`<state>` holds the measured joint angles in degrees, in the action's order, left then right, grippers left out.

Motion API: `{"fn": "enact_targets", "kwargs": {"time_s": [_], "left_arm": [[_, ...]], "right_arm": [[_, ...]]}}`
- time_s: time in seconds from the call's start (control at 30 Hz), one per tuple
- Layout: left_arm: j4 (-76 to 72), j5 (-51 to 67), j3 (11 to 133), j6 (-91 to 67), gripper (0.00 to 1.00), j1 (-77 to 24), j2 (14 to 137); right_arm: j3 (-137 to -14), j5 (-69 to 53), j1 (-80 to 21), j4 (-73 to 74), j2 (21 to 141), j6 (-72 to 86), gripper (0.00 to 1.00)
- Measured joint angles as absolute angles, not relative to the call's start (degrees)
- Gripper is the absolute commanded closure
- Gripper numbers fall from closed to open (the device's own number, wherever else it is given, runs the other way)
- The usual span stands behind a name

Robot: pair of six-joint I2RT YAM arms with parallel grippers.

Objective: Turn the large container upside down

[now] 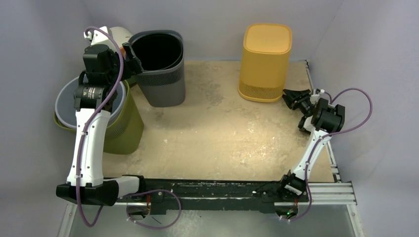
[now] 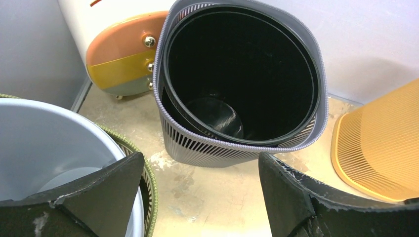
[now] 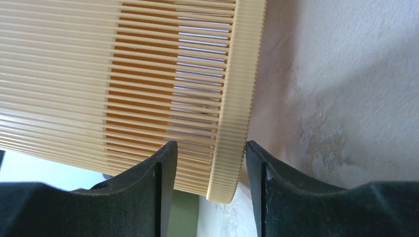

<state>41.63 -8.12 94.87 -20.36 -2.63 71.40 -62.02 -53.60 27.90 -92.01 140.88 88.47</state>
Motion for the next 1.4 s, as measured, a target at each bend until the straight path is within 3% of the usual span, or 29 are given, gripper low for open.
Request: {"fn": "enact_targets", "kwargs": {"time_s": [0.6,0.87,1.17,1.4], "left_arm": [[39.99,-7.66,91.9,-19.94,0.17,-2.63,70.59],[39.9,-6.37,91.9,-19.97,0.17,-2.63,70.48],[39.99,-4.84,91.26,-19.94,0.17,-2.63,70.37],[39.99,-3.95,89.65,-19.92,0.17,-2.63,69.69]], "right_arm": [[-56.12,-46.83,28.58,-66.32,127.98,65.78,0.4],[-54.3,-38.5,26.72,-43.22,109.65,47.99,0.39],[-56.36,-25.87,13.3,-18.09,82.52,30.96,0.4],[-63.13,-17.74,-0.75,-6.68,74.37,24.77,0.39]]}}
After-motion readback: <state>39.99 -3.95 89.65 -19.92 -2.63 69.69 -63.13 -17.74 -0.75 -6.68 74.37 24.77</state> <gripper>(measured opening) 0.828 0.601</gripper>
